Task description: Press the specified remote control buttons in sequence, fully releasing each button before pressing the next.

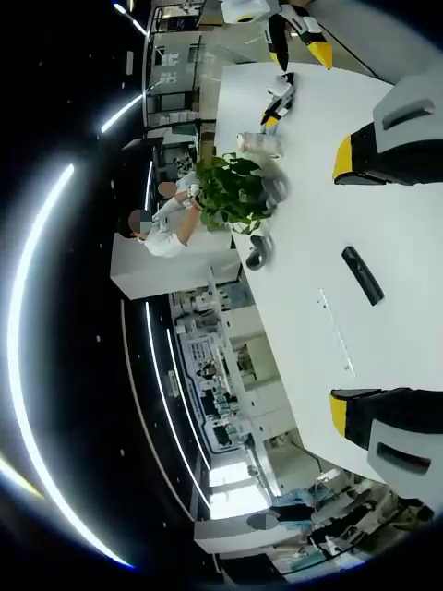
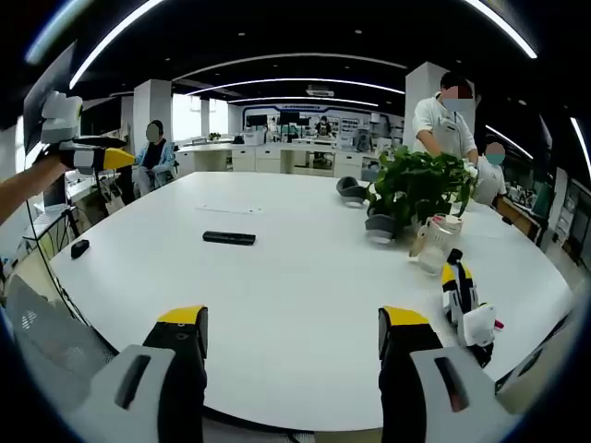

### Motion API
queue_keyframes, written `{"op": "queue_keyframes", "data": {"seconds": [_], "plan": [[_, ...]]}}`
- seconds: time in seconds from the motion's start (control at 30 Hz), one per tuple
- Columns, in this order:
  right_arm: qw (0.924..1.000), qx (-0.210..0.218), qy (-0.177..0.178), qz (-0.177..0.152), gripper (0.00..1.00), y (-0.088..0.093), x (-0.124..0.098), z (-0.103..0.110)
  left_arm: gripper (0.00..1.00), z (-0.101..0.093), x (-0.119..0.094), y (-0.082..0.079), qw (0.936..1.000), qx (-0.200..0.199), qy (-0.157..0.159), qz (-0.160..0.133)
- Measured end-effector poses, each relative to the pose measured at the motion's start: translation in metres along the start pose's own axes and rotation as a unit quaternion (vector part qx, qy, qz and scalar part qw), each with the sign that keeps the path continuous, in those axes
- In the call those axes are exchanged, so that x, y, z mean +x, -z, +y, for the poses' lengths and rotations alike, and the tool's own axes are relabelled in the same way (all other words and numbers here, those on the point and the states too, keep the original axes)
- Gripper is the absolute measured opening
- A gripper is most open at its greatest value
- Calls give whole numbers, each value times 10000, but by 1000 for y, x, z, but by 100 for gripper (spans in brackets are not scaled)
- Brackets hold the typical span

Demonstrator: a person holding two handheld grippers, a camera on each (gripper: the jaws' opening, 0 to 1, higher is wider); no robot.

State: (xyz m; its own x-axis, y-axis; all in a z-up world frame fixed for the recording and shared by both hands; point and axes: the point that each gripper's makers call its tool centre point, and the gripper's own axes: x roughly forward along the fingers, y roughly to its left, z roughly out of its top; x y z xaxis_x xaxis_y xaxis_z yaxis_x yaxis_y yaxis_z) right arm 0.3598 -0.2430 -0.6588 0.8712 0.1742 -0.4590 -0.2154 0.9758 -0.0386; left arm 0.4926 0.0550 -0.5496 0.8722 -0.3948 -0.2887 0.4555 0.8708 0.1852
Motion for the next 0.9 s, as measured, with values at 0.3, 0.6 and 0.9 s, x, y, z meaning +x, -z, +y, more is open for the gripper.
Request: {"op": "queue_keyframes", "data": {"seconds": [0.3, 0.6, 0.9], "plan": [[9999, -65, -42, 71, 78, 2, 1, 3, 98, -1, 31, -11, 9980, 548, 312, 57], [10000, -5, 26, 76, 78, 3, 1, -1, 100, -7, 61, -11, 9943, 759, 726, 199], [9999, 23, 88, 55, 79, 2, 1, -3, 100, -2, 86, 0, 9878, 831, 1173, 605]]}}
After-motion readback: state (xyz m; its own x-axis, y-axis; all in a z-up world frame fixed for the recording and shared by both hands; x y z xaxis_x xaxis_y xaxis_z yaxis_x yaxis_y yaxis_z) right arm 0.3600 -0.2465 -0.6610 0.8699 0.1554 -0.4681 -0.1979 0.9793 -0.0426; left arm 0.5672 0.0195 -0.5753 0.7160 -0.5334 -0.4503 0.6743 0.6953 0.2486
